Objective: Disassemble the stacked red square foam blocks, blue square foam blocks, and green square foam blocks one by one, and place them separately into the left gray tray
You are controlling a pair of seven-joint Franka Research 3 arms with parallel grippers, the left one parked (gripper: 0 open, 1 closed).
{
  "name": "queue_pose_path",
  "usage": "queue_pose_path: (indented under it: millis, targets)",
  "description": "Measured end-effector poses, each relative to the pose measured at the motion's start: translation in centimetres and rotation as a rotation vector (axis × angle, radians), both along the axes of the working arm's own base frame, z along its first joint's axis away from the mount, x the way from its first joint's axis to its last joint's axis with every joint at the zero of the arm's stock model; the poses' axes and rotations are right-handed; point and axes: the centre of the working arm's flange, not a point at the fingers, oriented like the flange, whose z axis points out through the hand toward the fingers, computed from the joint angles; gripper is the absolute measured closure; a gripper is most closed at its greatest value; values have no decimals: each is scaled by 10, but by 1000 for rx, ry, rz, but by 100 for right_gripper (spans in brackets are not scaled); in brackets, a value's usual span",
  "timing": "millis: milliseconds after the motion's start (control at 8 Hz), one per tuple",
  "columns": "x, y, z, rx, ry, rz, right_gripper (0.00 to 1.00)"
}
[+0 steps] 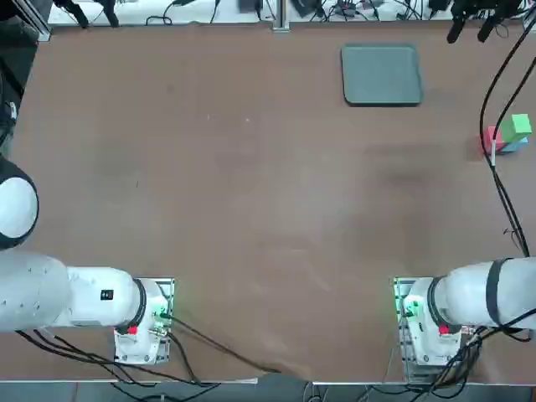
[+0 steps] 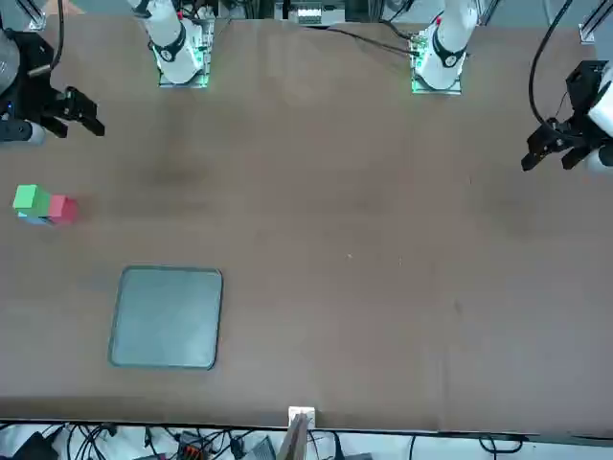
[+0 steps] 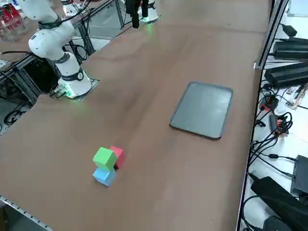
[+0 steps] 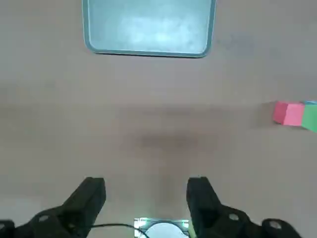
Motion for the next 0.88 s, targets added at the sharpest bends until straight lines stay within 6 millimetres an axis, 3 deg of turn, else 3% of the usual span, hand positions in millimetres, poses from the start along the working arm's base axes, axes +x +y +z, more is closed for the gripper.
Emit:
queue_pose_path:
  millis: [875]
  targets:
    - [0,5,0,-1,1,10,0]
